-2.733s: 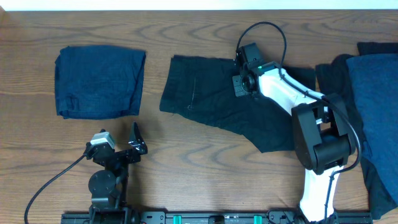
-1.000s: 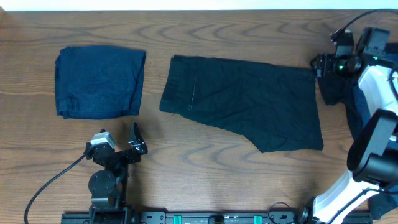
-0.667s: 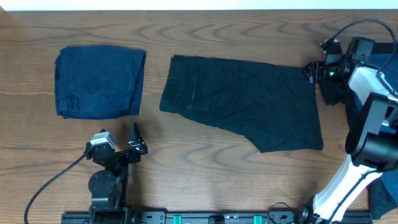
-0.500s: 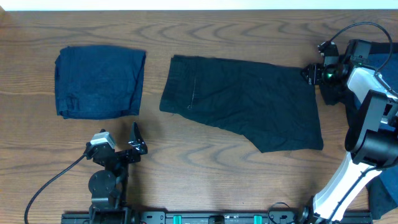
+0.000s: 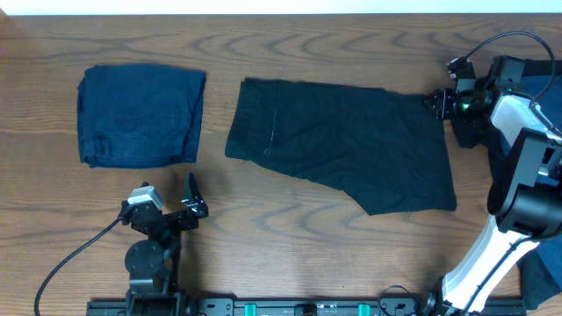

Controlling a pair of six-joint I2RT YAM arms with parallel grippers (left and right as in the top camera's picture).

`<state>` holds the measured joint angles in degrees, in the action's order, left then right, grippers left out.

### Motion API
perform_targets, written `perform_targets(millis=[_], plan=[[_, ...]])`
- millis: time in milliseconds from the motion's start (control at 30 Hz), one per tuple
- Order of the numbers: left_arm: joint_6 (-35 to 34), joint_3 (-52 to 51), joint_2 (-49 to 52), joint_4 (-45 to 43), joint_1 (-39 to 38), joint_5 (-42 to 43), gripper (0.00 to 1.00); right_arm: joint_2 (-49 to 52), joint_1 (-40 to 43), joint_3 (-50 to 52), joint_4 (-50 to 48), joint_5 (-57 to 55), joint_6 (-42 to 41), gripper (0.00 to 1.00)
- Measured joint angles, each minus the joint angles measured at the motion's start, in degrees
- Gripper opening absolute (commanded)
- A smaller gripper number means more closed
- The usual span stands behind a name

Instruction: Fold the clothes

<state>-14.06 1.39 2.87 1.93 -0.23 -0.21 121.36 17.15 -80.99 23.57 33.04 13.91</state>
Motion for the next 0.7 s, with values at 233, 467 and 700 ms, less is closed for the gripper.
perform_targets(millis=[233,467,700], plan=[[0.0,0.0,0.0,0.0,0.0,0.0,0.98,-5.2,0.0,0.0,4.2,-2.1,0.0,0.36],[0.0,0.0,0.0,0.0,0.0,0.0,0.98,-5.6,-0.5,0.1,7.4,-5.3,0.8,0.4],[0.0,0.0,0.0,0.0,0.0,0.0,0.98,-5.6,-1.2,0.1,2.8,-10.2,0.9,0.47]])
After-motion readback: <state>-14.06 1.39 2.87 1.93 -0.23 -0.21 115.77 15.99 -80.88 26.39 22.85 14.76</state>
